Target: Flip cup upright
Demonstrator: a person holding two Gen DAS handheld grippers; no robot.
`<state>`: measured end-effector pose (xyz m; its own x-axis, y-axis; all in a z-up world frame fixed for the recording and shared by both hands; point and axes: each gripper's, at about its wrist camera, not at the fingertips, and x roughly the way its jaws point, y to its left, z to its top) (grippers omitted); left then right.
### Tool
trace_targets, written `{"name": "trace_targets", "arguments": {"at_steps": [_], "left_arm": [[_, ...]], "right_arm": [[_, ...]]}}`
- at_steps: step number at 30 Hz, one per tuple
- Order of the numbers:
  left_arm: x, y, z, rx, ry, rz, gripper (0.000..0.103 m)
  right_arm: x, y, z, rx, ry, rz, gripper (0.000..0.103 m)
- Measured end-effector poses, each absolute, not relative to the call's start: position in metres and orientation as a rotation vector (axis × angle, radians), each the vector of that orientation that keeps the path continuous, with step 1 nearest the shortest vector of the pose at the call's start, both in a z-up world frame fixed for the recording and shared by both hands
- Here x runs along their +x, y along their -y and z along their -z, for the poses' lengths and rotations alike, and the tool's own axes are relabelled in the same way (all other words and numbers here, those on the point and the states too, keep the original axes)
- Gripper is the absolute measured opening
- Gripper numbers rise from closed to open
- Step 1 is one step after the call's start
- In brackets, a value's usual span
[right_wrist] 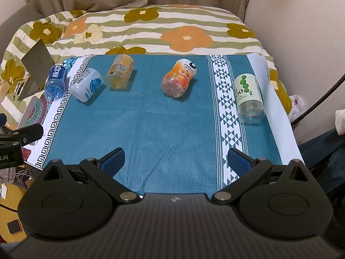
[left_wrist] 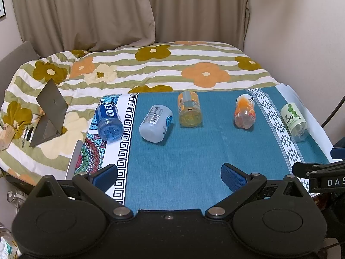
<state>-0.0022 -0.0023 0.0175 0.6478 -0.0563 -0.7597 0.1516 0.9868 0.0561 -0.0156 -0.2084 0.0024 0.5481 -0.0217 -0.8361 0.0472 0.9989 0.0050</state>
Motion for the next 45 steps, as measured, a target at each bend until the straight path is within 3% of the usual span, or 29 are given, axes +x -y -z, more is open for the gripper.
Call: {"name": "trace_targets", "arguments": {"at_steps": [45], "left_arm": [[0.0061, 0.0053, -0.0180, 0.117, -0.859, 0.131, 0.103]], "right_arm": [[-0.0089, 0.2177, -0.0051, 0.043, -0.988, 0.059, 0.103]]}}
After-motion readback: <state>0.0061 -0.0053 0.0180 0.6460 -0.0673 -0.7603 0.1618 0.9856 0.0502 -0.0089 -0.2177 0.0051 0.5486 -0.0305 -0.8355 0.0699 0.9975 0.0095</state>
